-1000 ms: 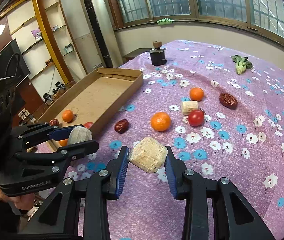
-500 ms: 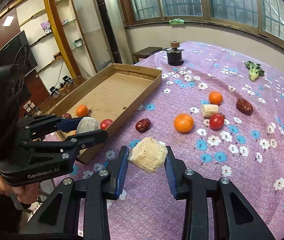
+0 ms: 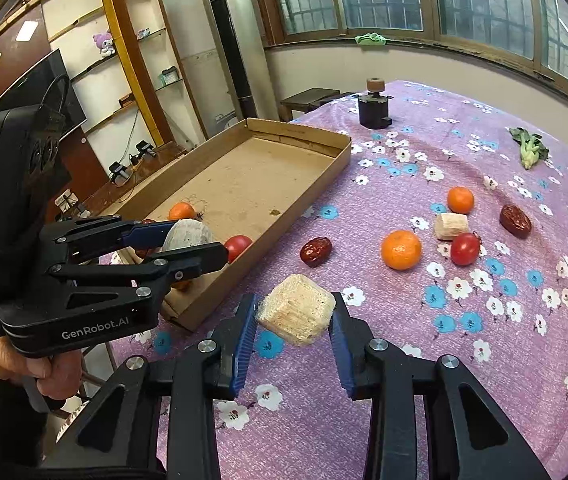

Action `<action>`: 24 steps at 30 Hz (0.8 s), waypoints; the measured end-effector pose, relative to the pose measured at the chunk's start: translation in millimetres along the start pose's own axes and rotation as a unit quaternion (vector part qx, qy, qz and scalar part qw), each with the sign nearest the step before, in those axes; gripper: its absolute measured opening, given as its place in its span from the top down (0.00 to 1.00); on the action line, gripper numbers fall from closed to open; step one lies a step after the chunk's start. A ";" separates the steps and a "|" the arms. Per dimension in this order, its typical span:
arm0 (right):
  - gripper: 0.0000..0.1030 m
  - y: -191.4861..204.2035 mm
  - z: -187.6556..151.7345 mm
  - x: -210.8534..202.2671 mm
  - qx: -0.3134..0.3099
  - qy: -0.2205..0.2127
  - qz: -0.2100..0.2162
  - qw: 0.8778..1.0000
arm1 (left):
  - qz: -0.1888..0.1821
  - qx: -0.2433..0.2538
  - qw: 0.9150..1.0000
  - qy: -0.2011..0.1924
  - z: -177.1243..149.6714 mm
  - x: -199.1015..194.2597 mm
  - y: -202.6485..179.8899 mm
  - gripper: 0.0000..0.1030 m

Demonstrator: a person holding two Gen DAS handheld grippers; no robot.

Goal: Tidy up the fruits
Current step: 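Carry both beige blocks toward the cardboard tray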

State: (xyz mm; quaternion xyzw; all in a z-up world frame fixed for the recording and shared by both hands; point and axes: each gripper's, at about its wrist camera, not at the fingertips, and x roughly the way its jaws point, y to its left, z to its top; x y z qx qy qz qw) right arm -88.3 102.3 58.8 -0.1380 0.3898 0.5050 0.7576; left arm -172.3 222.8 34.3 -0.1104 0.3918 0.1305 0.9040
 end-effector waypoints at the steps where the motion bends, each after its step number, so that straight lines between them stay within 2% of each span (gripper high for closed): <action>1: 0.65 0.3 0.5 0.7 -0.001 0.001 0.001 1.000 | 0.000 -0.001 1.000 0.000 0.0 0.6 1.4 0.61; 18: 0.65 13.1 9.1 20.4 -0.012 0.013 0.018 1.000 | 0.009 -0.016 1.000 0.005 3.2 7.3 22.5 0.61; 24: 0.65 21.5 21.7 31.5 -0.022 0.014 0.027 0.999 | 0.025 -0.033 0.999 -0.001 12.2 7.7 47.2 0.61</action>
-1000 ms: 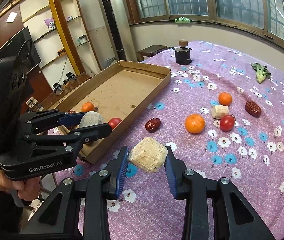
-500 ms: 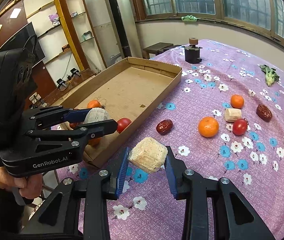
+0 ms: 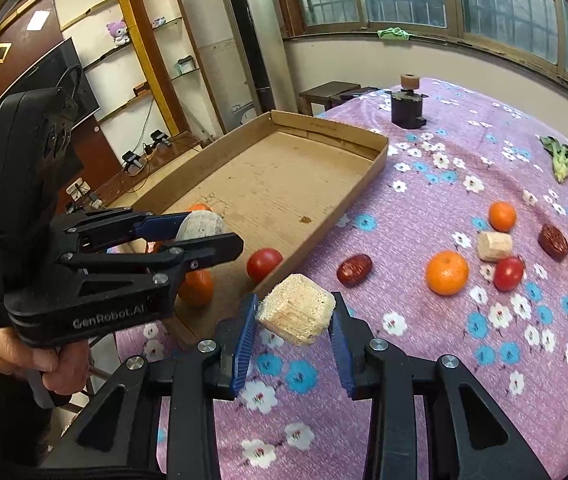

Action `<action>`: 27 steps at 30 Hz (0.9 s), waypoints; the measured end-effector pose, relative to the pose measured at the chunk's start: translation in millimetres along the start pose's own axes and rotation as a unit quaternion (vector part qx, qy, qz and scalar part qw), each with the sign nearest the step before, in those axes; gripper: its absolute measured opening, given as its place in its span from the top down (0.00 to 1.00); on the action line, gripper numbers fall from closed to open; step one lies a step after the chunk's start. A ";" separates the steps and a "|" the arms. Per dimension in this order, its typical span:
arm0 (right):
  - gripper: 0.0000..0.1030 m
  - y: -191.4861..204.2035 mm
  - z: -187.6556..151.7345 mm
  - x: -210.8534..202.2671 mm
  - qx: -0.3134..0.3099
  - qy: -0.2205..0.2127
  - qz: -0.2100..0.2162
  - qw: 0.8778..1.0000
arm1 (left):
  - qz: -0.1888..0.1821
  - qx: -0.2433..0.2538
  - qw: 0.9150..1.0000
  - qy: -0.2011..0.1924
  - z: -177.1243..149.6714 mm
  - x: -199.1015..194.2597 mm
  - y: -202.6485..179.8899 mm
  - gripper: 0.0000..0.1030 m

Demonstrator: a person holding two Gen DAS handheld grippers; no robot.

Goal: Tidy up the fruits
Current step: 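Carry both beige blocks toward the cardboard tray, then open both tools to drop the beige blocks into the tray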

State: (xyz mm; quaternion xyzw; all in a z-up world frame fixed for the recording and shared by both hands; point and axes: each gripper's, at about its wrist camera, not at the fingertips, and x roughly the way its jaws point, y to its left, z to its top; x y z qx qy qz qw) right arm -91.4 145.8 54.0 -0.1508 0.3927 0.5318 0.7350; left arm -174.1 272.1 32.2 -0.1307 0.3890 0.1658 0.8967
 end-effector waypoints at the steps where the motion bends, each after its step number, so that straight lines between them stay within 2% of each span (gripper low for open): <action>1: 0.65 2.9 2.9 1.2 -0.003 -0.001 0.002 1.000 | 0.005 -0.007 1.000 -0.002 4.1 -0.5 8.4 0.61; 7: 0.65 15.6 25.4 22.4 -0.021 -0.003 0.012 1.000 | 0.030 -0.040 0.999 -0.011 21.8 2.9 46.3 0.61; 11: 0.65 22.8 45.5 47.0 -0.029 0.002 0.016 0.999 | 0.034 -0.072 0.997 0.007 28.7 20.3 71.0 0.61; 19: 0.66 34.3 61.0 98.0 -0.061 0.041 0.004 0.997 | 0.056 -0.084 0.994 0.042 31.4 49.3 80.7 0.61; 25: 0.65 38.0 55.7 113.9 -0.076 0.062 0.000 0.995 | 0.061 -0.079 0.992 0.078 23.5 64.4 81.6 0.61; 27: 0.64 39.6 53.6 115.8 -0.081 0.065 -0.004 0.995 | 0.079 -0.071 0.991 0.079 21.9 63.2 79.0 0.60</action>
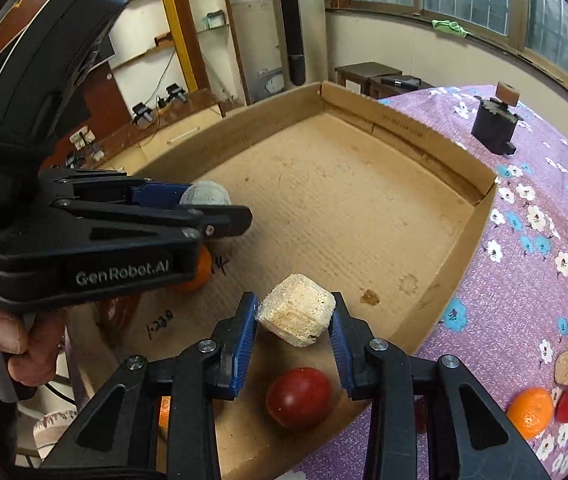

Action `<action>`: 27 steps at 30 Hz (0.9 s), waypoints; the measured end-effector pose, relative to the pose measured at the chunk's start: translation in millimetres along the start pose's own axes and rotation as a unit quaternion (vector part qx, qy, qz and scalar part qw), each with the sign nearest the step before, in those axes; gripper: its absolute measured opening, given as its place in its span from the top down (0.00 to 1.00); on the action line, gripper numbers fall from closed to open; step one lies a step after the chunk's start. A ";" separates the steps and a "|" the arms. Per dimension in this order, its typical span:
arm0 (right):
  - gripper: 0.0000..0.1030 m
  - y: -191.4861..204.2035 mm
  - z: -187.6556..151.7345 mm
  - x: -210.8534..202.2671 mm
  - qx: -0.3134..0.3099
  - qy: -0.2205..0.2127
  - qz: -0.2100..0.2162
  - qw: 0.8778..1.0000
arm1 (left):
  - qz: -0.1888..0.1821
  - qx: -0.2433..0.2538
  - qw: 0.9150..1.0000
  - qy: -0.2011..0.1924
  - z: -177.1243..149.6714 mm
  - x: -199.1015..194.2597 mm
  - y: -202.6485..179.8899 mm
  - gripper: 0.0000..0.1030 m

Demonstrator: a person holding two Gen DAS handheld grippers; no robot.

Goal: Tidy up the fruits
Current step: 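Open both tools to drop the beige blocks into the tray, then move both open tools back over the fruits on the tablecloth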

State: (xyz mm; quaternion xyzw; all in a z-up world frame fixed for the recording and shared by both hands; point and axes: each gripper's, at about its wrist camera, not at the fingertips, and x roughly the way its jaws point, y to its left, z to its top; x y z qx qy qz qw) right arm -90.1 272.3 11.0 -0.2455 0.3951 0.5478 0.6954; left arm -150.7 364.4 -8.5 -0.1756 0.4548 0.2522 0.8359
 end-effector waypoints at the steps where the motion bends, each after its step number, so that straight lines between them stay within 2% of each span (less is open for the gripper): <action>1: 0.64 0.3 -0.5 -0.1 -0.002 -0.002 -0.003 1.000 | 0.002 -0.002 1.000 -0.001 -0.7 -1.4 0.0 0.52; 3: 0.62 1.2 -1.4 -0.2 -0.009 -0.003 -0.007 1.000 | 0.003 -0.007 1.000 -0.005 -1.8 -5.4 1.4 0.40; 4: 0.60 1.8 -2.6 -1.6 -0.011 -0.004 -0.010 1.000 | 0.009 -0.007 1.000 -0.008 -2.4 -7.3 2.0 0.38; 7: 0.55 1.9 -4.0 -7.1 -0.013 -0.011 -0.013 1.000 | 0.017 -0.010 1.000 -0.014 -4.9 -14.2 3.4 0.38; 13: 0.55 -5.0 -12.0 -32.5 0.007 -0.036 -0.011 0.999 | 0.024 -0.008 0.999 -0.040 -13.7 -35.0 -2.3 0.38; 21: 0.55 -17.3 -37.5 -74.9 0.043 -0.066 0.000 0.997 | 0.011 0.017 0.998 -0.051 -27.3 -53.2 -31.2 0.38; 27: 0.54 -24.7 -58.1 -99.5 0.057 -0.075 -0.009 0.996 | -0.006 0.035 0.998 -0.055 -35.8 -65.5 -54.2 0.37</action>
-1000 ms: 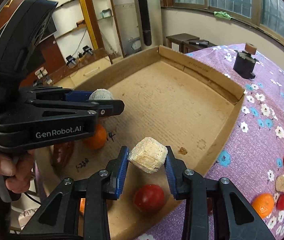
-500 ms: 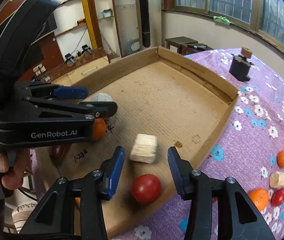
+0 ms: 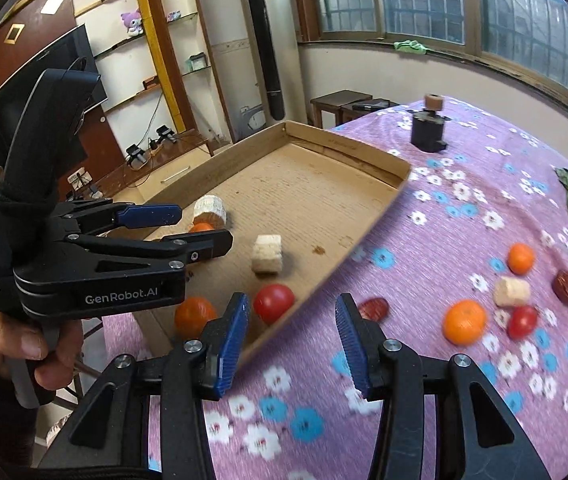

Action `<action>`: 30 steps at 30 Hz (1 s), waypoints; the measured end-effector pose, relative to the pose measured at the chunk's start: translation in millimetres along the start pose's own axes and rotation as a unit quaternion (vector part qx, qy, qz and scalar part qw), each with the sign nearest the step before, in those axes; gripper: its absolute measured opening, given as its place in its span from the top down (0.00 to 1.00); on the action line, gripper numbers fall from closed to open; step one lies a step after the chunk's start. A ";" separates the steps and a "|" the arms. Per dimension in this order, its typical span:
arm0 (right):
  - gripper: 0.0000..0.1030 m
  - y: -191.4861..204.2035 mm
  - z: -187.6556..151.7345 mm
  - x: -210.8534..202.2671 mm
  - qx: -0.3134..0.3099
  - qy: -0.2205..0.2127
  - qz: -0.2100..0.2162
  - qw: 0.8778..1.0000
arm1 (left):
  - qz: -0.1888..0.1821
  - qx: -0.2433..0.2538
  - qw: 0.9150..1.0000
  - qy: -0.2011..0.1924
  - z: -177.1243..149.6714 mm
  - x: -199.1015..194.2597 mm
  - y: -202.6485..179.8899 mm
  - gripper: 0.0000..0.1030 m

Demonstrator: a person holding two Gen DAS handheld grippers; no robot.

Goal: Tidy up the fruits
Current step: 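Move both open tools back over the fruits on the tablecloth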

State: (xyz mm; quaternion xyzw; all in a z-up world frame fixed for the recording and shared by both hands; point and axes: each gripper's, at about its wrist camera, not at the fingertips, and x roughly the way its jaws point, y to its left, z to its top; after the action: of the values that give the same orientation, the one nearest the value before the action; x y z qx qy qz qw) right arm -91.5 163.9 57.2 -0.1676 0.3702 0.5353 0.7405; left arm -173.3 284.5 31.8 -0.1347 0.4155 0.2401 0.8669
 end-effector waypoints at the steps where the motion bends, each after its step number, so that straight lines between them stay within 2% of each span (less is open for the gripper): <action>1: 0.53 -3.0 -4.1 -5.7 0.005 -0.002 -0.001 1.000 | -0.002 0.001 1.000 -0.001 -1.0 -2.0 -2.5 0.35; 4: 0.51 -9.7 -12.6 -16.9 0.011 -0.007 -0.007 1.000 | -0.010 0.005 1.000 -0.003 -4.2 -7.1 -11.4 0.34; 30: 0.51 -76.9 -69.1 -75.9 0.086 -0.020 -0.064 0.994 | -0.052 0.055 0.997 0.000 -14.9 -21.1 -78.4 0.34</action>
State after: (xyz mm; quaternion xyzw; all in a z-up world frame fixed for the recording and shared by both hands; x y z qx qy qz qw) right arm -58.1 40.1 54.8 -0.1157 0.3885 0.4565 0.7920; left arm -153.0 205.1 41.8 -0.1080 0.4203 0.1719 0.8844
